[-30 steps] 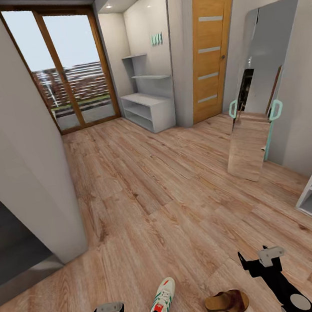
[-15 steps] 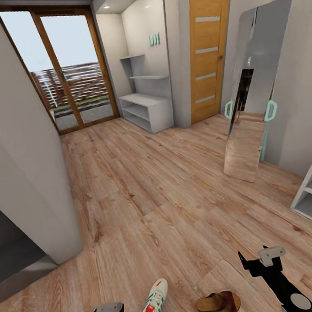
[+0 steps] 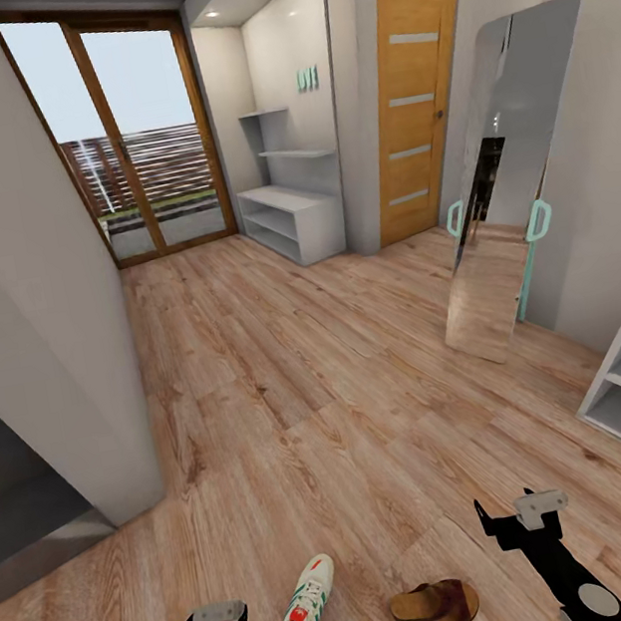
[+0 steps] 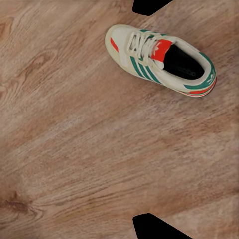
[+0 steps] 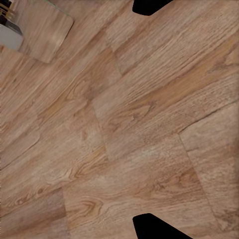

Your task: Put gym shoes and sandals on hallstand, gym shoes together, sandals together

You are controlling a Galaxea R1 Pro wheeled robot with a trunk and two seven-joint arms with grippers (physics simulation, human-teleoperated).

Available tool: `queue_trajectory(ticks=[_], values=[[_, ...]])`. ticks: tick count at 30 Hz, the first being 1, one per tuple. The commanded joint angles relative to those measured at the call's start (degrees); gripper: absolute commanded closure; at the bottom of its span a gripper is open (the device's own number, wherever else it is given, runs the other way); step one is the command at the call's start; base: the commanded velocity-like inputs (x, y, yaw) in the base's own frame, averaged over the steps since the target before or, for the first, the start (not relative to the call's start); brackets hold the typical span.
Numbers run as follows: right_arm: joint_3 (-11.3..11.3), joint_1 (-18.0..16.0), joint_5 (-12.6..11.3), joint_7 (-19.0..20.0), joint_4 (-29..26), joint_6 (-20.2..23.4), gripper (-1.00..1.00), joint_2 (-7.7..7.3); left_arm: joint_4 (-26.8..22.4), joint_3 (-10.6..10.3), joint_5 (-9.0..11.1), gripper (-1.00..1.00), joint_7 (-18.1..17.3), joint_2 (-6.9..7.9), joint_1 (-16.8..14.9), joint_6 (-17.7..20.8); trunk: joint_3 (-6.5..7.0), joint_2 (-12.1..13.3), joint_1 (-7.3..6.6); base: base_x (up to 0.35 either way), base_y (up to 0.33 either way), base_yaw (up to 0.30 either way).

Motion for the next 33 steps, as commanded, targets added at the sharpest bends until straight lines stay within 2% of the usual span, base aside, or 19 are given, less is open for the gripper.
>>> queue_trajectory(ticks=[1, 12, 33], values=[[0.0, 0.0, 0.0, 0.0, 0.0, -0.2, -1.00, 0.00, 0.0, 0.0, 0.0, -1.00, 0.0, 0.01, 0.0, -0.2, -0.04, 0.0, -0.01, 0.000, 0.000, 0.000], [0.1, 0.0, -0.1, 0.0, -0.2, 0.5, -1.00, 0.05, -0.4, 0.4, 0.4, -1.00, -0.5, 0.09, 0.0, -0.2, -0.04, 0.0, -0.01, 0.000, 0.000, 0.000], [0.1, 0.0, 0.0, 0.0, -4.6, 3.3, -1.00, 0.08, 0.0, 0.5, 0.6, -1.00, -0.6, 0.10, 0.0, -0.1, -0.04, 0.0, -0.01, 0.000, 0.000, 0.000]])
